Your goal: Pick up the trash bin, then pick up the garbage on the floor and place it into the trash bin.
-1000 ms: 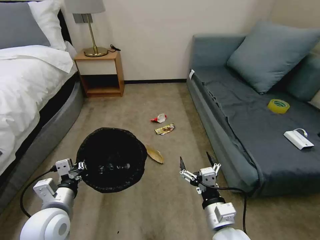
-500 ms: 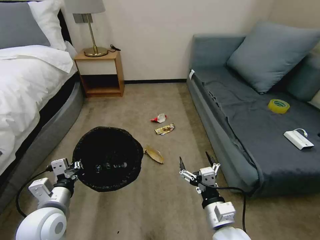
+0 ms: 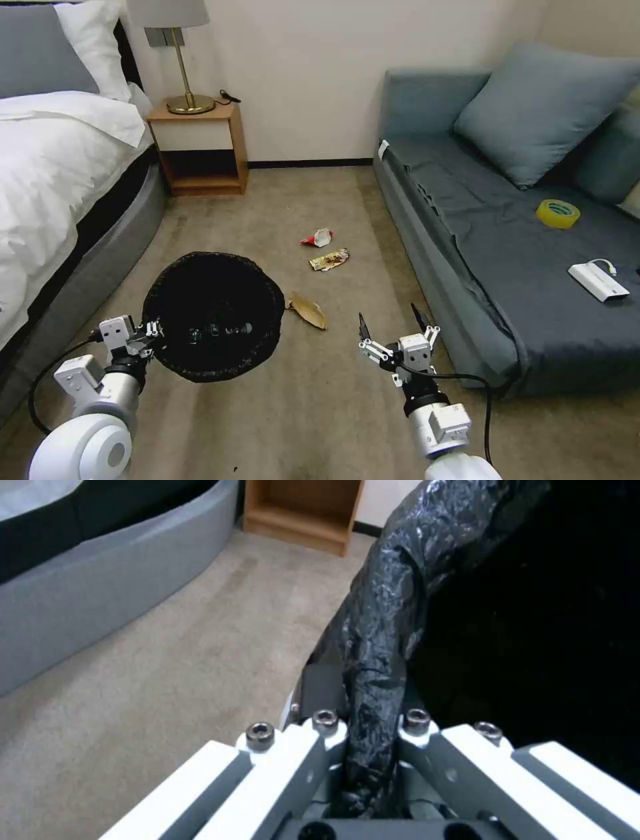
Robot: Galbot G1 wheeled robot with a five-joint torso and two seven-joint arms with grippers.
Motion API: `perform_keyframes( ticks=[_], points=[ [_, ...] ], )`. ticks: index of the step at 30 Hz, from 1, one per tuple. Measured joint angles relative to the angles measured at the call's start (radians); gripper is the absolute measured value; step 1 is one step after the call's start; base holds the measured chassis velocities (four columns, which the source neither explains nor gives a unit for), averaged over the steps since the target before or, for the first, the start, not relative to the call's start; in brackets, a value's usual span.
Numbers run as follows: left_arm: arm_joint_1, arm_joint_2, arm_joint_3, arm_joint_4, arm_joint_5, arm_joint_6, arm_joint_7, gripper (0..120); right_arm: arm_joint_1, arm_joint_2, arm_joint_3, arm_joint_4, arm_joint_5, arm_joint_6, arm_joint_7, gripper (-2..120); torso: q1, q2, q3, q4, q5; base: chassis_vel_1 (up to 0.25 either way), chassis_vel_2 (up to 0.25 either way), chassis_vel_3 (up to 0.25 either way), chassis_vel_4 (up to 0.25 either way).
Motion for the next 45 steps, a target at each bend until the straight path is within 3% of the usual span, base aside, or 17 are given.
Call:
perform_keyframes(
  ticks=[31,45],
  points=[
    [-0.005,0.007,-0.037,0.019,0.034,-0.014,-0.014,1,-0.003,0.002,-0.014,-0.008,-0.012,0.008,-0.006,100,0.0,0.0,0.0,0.0,-0.0001,-0.108,0.109,0.109,-0.11],
    [0.012,0.013,-0.062,0.029,0.065,-0.013,0.019,1,0.003,0.003,-0.068,-0.053,-0.043,0.039,-0.012,100,0.0,0.0,0.0,0.0,0.0,-0.153,0.157,0.154,-0.155]
  ],
)
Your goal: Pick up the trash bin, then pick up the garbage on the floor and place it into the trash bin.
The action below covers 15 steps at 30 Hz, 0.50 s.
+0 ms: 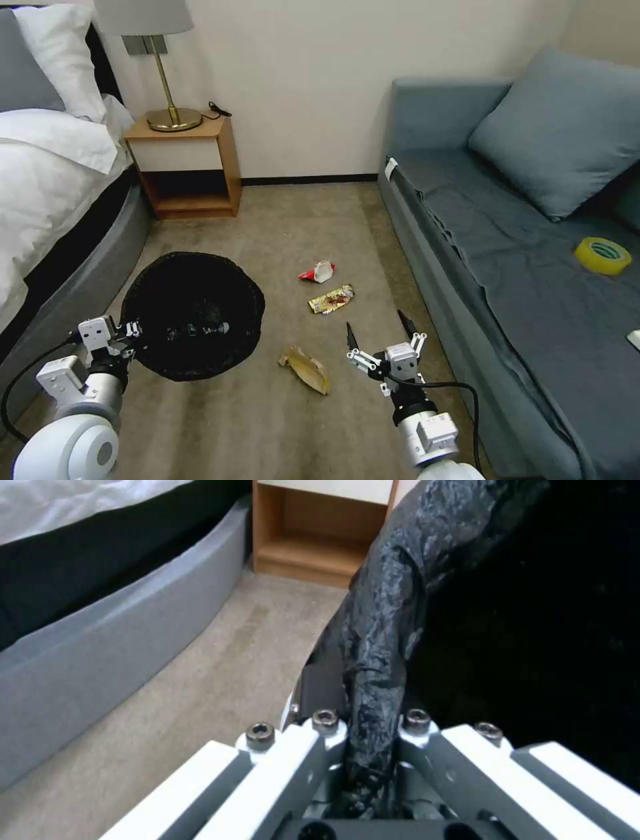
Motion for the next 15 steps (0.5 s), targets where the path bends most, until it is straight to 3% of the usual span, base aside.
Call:
perform_keyframes(
  ticks=[5,11,15],
  points=[
    [0.006,0.004,-0.009,0.013,0.002,-0.006,0.022,1,0.016,-0.013,-0.021,-0.04,-0.004,0.032,-0.012,100,0.0,0.0,0.0,0.0,0.0001,-0.126,0.131,0.139,-0.145],
    [0.015,0.002,-0.01,0.03,0.009,-0.018,0.046,1,0.047,-0.055,-0.055,-0.108,0.003,0.039,-0.037,100,0.0,0.0,0.0,0.0001,0.0,-0.032,0.019,0.024,-0.035],
    [0.019,0.002,-0.015,0.049,0.018,-0.026,0.069,1,0.097,-0.152,-0.12,-0.181,0.073,0.008,-0.065,100,0.0,0.0,0.0,0.0,0.0,0.0,0.0,0.0,0.0]
  ],
)
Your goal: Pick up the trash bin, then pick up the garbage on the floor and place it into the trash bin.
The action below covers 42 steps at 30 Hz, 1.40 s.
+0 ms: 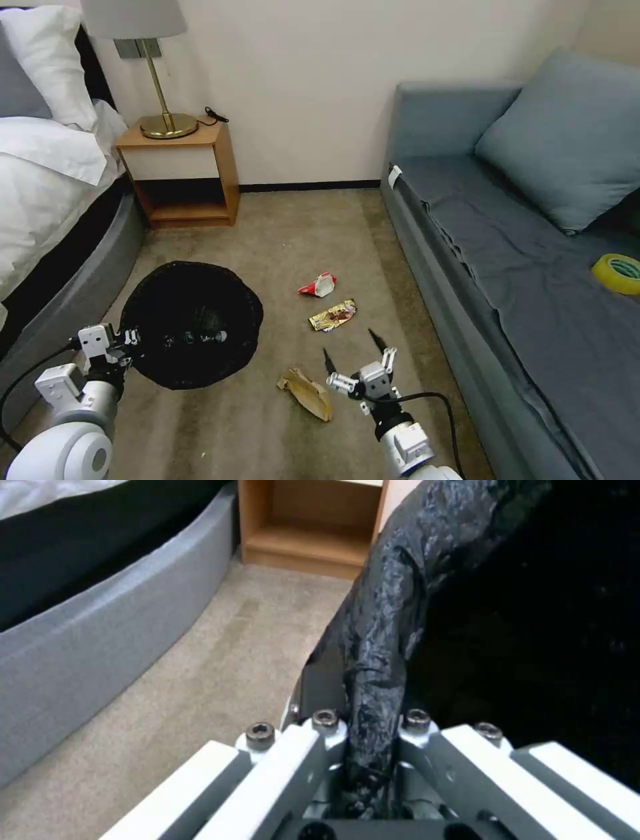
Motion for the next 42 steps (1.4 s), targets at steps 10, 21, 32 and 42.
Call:
perform_keyframes(
  ticks=[10,21,32,42],
  points=[
    [0.001,-0.007,-0.021,0.035,0.026,-0.019,0.041,1,0.179,-0.149,-0.207,-0.094,0.245,-0.199,-0.006,100,0.0,0.0,0.0,0.0,0.0002,0.0,0.0,0.0,0.0],
    [-0.003,-0.014,-0.04,0.062,0.041,-0.03,0.079,1,0.445,-0.155,-0.37,-0.219,0.511,-0.324,-0.033,100,0.0,0.0,0.0,0.0001,0.0002,0.0,0.0,0.0,0.0],
    [-0.002,-0.016,-0.068,0.085,0.047,-0.041,0.106,1,0.633,-0.104,-0.469,-0.436,0.66,-0.452,-0.187,100,0.0,0.0,0.0,0.0,0.0,0.0,0.0,0.0,0.0],
    [0.001,-0.011,-0.073,0.09,0.046,-0.046,0.112,1,0.712,0.027,-0.495,-0.607,0.63,-0.423,-0.253,100,0.0,0.0,0.0,0.0001,0.0001,0.0,0.0,0.0,0.0]
  ],
)
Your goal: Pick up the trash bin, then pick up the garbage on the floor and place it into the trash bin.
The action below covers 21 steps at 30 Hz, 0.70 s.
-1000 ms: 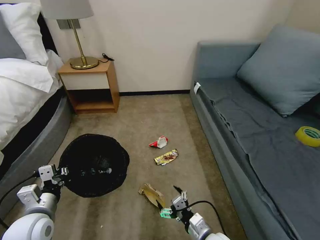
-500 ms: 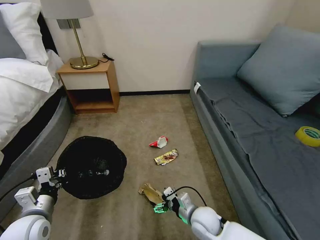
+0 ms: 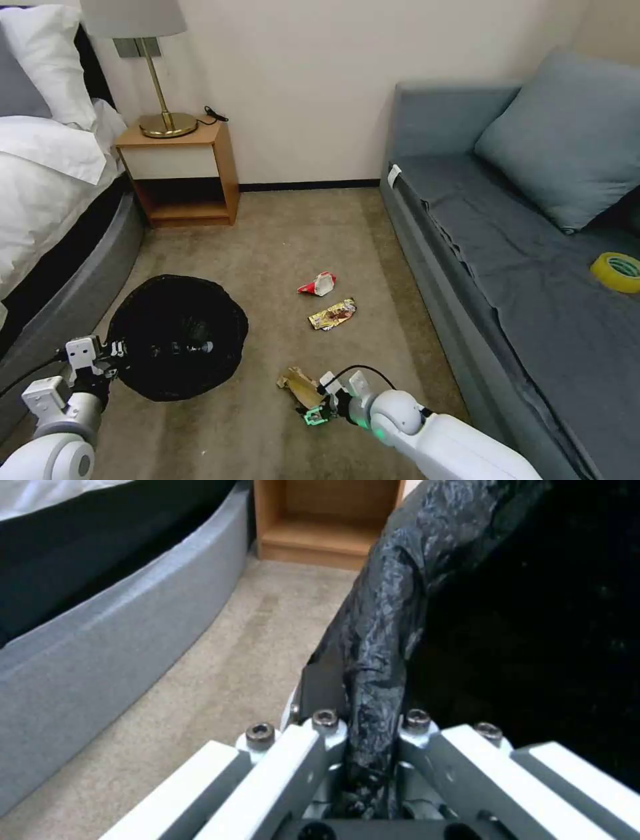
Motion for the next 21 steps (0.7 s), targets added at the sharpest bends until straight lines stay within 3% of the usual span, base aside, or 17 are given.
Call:
perform_keyframes(
  ticks=[8,21],
  points=[
    [0.002,0.009,-0.015,0.006,-0.015,-0.003,0.005,1,0.035,0.086,-0.018,-0.124,-0.042,0.023,-0.008,100,0.0,0.0,0.0,0.0,-0.0001,0.0,0.0,0.0,0.0],
    [0.0,0.024,-0.028,0.02,-0.03,-0.014,0.014,1,0.042,0.126,0.012,-0.252,-0.101,0.07,-0.012,100,0.0,0.0,0.0,-0.0001,-0.0001,0.0,0.0,0.0,0.0]
  ],
)
